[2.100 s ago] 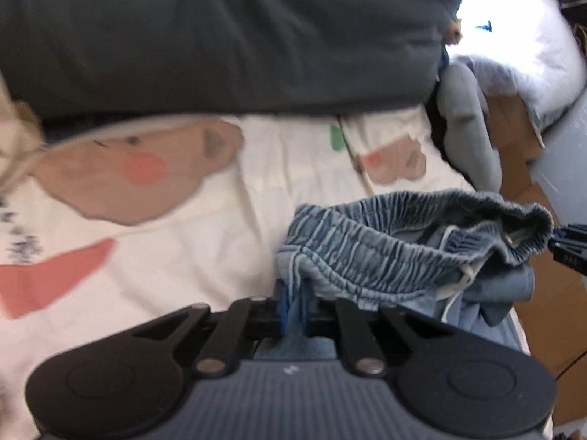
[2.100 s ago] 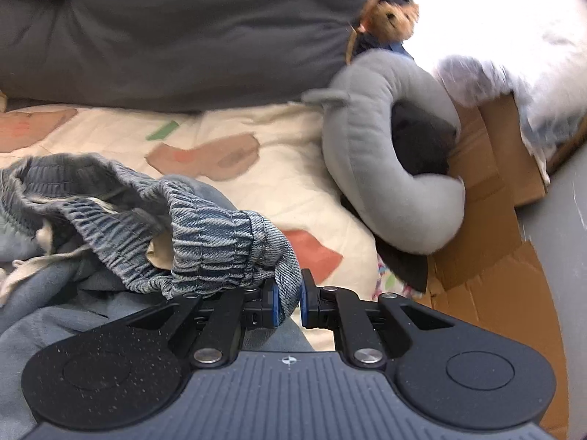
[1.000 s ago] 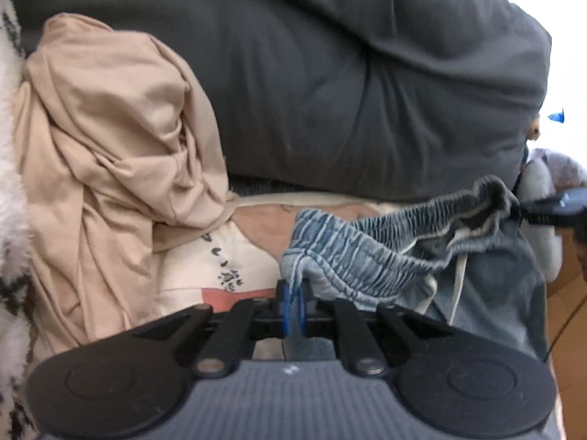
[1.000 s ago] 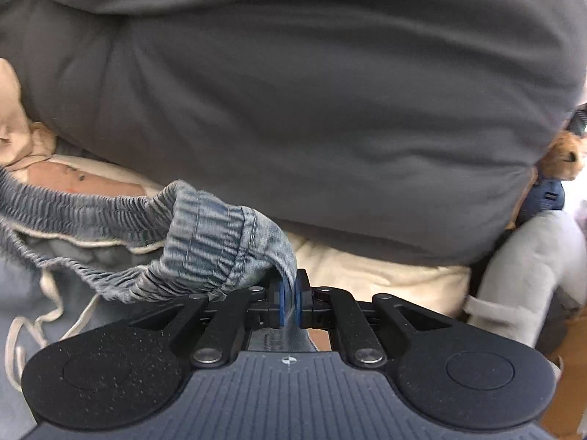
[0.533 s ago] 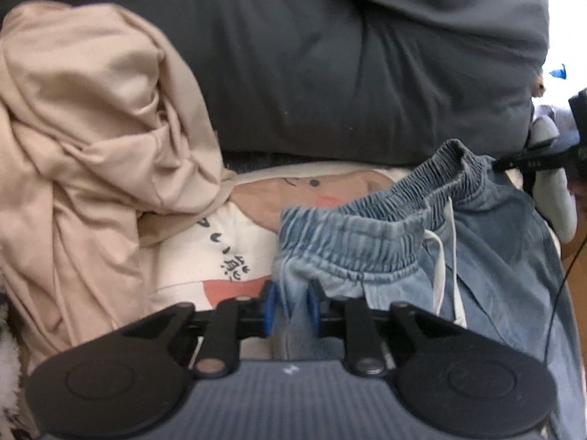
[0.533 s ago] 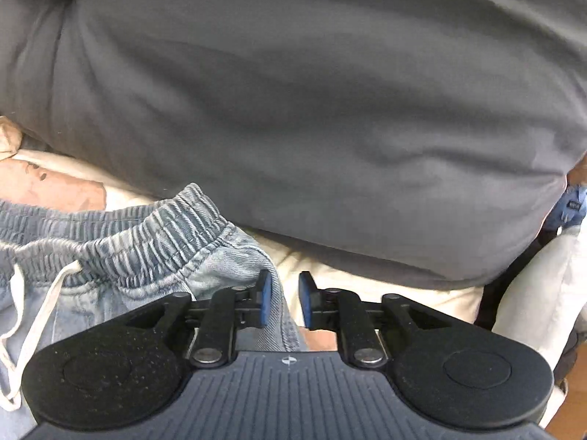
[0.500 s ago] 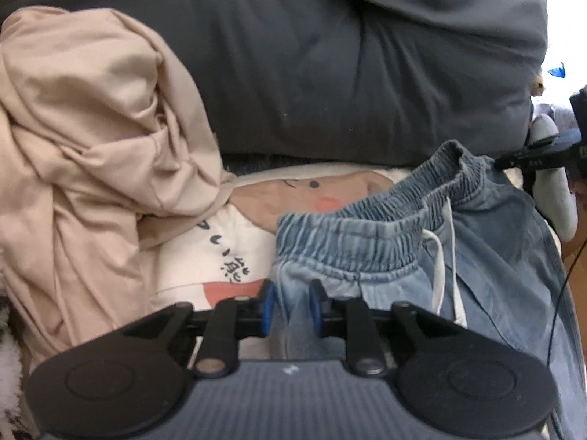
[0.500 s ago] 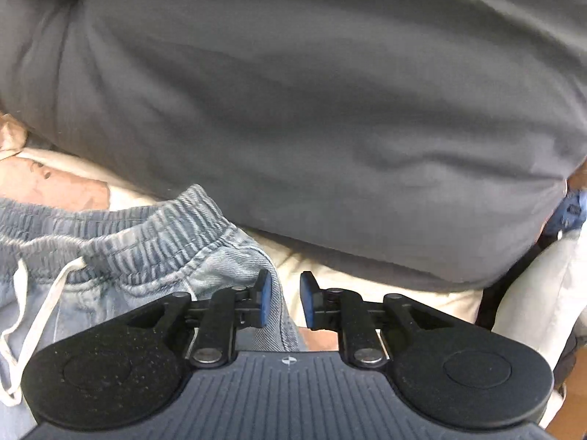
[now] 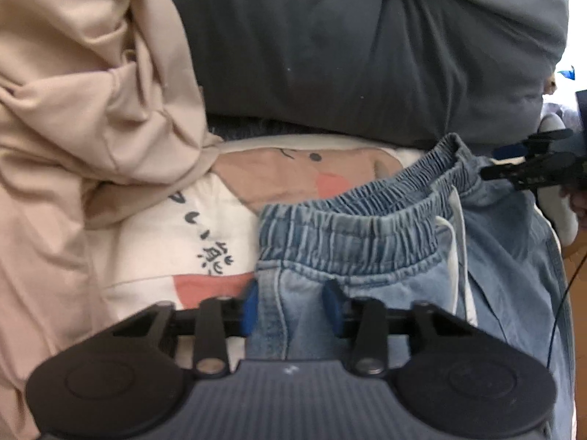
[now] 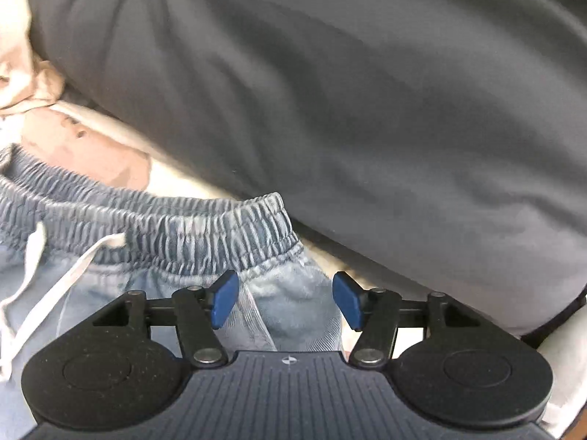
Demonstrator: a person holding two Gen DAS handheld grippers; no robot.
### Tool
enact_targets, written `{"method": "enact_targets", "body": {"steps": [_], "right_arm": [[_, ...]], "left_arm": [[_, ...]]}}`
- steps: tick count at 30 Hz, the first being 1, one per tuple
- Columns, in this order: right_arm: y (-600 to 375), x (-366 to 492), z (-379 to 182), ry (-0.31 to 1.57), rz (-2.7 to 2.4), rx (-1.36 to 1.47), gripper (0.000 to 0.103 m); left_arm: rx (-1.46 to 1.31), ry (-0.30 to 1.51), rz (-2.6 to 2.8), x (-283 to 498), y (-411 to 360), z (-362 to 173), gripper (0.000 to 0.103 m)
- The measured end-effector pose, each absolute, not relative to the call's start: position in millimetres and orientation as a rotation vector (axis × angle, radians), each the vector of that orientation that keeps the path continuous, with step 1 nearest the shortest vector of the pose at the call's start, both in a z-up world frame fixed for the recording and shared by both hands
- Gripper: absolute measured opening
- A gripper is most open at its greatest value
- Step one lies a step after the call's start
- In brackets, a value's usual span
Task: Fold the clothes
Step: 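Open the right gripper and release the waistband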
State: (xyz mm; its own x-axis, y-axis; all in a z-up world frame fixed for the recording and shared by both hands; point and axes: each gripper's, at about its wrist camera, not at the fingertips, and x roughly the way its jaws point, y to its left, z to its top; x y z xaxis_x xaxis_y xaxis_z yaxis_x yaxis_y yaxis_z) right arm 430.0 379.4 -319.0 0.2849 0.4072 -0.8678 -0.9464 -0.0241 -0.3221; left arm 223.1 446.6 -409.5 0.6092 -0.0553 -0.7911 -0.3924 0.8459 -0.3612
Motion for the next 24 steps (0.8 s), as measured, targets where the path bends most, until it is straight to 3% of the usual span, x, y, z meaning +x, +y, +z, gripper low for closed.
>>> {"method": "enact_targets", "body": {"steps": [4,6,17,24], "right_arm": [[395,438,-335,0.679,1.161,-1.055,0.064],[401,436,-344,0.694,1.147,-1.052,0.062],[411,426,-373,0.715,1.083,-1.035,0.066],[399,429,-357,0.797,1.045,-0.881,0.066]], "left_arm": [[-0.551,0.879,0.258,218,452,-407,0.014],[-0.544,0.855,0.278,215,455,-400,0.011],[-0.487,0.863,0.321,225,464,-389,0.009],[-0.466,0.908,0.336,224,464,-394,0.009]]}}
